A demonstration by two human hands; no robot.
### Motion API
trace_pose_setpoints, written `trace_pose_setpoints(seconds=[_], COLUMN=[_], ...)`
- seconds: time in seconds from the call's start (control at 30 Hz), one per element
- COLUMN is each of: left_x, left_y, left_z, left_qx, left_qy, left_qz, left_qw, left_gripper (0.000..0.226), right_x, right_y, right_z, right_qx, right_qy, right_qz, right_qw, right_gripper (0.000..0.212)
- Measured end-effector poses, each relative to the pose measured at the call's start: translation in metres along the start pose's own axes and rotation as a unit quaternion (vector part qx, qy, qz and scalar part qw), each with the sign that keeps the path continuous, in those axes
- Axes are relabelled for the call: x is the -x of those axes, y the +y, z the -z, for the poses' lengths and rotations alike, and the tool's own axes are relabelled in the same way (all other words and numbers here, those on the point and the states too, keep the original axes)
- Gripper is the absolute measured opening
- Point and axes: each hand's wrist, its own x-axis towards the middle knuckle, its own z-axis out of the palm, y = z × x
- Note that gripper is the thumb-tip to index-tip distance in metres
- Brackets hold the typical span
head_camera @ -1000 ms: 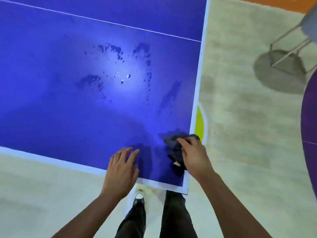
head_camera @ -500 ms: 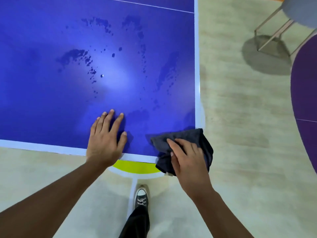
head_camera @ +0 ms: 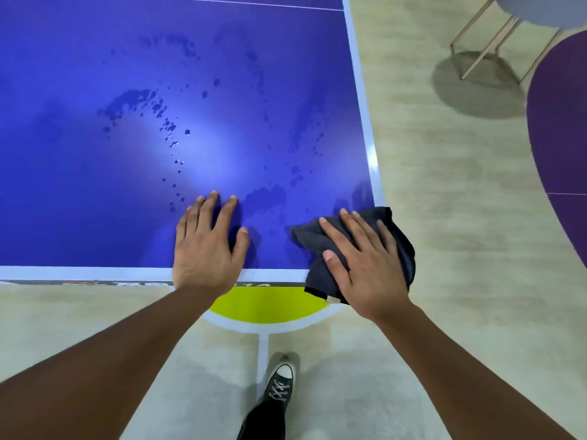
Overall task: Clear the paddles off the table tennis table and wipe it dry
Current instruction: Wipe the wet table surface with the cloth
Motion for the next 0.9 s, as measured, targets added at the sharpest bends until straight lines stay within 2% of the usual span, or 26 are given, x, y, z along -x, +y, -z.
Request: trace_pose_setpoints(seconds=[0.37, 0.53, 0.7, 0.9], left_x=[0.000, -0.024, -0.102, -0.221], left_y=[0.002, 0.004, 0.008, 0.006], left_z=[0.002, 0.008, 0.003, -0.006], left_qx=[-0.015, 0.025, 0.026, 0.039], left_qy=[-0.008, 0.017, 0.011, 0.014], left_qz=[-0.003, 0.007, -0.057, -0.054], left_qw=[1.000, 1.000, 0.998, 0.998], left_gripper=[0.062, 0.050, 0.045, 0.046], right_x=[-0.020, -0.049, -0.121, -0.181], right_y=[-0.006, -0.006, 0.003, 0.021], right_z=[0.000, -0.002, -0.007, -0.014], right_qx=[-0.005, -0.010, -0.007, -0.007], right_qy=[-0.024, -0.026, -0.045, -0.034], right_qz=[-0.032, -0.058, -0.077, -0.094], right_qw=[0.999, 0.998, 0.996, 0.995], right_gripper=[0.056, 0.056, 0.057, 0.057])
